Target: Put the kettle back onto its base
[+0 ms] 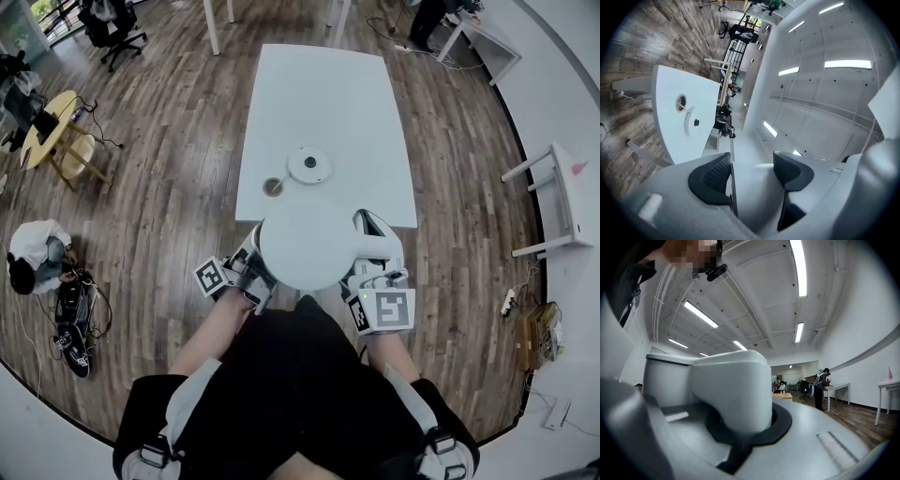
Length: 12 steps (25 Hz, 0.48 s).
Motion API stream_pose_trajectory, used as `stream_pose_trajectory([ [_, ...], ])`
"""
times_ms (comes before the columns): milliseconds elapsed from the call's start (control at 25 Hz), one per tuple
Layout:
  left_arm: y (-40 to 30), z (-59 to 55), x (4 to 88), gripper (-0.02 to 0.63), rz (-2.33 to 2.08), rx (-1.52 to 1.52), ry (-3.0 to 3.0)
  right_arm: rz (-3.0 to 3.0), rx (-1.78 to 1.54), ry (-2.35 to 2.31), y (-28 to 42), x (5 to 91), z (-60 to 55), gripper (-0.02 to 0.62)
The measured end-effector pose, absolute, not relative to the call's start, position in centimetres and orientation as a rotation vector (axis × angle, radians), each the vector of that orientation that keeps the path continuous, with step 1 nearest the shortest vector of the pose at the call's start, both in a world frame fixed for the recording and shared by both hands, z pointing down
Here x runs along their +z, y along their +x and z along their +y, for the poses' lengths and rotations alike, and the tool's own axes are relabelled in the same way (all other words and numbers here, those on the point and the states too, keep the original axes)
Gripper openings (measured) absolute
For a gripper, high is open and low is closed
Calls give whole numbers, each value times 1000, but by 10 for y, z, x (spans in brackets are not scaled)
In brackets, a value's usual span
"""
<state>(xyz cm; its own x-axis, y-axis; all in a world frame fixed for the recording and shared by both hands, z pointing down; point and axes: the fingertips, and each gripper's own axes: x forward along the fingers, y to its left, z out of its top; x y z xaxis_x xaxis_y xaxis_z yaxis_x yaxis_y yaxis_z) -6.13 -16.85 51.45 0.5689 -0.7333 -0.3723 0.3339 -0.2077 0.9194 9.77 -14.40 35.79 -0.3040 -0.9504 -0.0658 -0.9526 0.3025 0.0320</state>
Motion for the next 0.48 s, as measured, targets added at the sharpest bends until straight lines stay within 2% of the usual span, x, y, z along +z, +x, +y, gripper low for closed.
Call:
stream_pose_trajectory([
  [480, -7, -268, 514, 284, -378, -1027, 1508, 2521, 125, -1779, 152, 360, -243, 5],
])
